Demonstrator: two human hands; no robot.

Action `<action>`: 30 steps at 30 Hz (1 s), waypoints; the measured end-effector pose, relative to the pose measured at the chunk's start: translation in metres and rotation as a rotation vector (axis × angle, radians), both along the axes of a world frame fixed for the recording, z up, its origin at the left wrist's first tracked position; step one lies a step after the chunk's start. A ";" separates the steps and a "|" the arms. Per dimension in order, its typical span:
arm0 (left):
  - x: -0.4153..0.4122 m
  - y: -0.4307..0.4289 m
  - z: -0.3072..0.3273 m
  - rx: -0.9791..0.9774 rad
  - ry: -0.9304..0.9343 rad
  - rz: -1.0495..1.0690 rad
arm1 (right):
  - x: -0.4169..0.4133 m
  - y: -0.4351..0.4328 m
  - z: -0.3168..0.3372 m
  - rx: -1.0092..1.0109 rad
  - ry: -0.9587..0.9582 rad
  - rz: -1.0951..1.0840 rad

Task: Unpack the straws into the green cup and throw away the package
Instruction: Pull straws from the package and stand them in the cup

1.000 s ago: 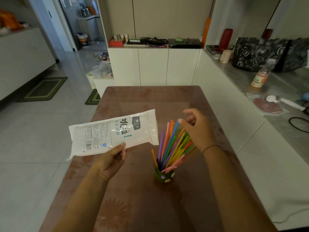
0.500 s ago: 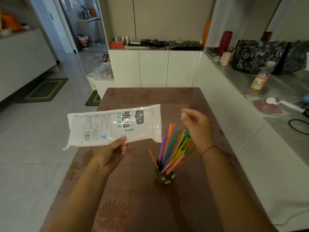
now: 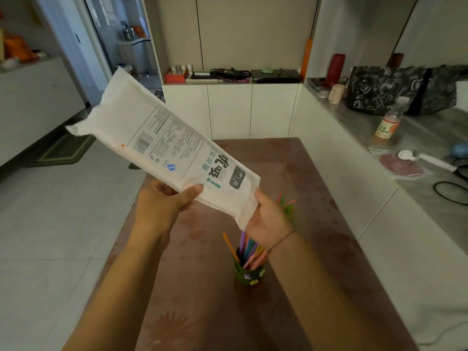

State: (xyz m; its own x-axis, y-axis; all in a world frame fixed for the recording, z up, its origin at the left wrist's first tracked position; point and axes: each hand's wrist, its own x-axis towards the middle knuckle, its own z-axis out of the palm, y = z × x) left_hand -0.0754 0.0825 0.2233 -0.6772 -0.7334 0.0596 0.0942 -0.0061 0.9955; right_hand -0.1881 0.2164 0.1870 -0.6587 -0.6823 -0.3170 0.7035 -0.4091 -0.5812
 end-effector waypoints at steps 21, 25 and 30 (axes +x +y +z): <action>0.008 0.012 0.010 -0.047 0.068 0.183 | 0.014 -0.007 -0.001 0.057 -0.092 -0.054; 0.009 -0.001 0.002 0.044 0.091 0.294 | 0.016 -0.001 -0.001 0.135 -0.020 -0.027; 0.009 -0.009 -0.013 0.200 0.082 0.310 | 0.018 0.003 0.001 0.195 0.221 -0.042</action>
State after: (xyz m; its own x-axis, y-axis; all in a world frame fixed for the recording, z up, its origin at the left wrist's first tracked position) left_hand -0.0668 0.0733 0.2102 -0.4204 -0.9053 -0.0607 0.2011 -0.1582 0.9667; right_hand -0.1699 0.2191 0.1879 -0.7527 -0.5934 -0.2853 0.5361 -0.3008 -0.7887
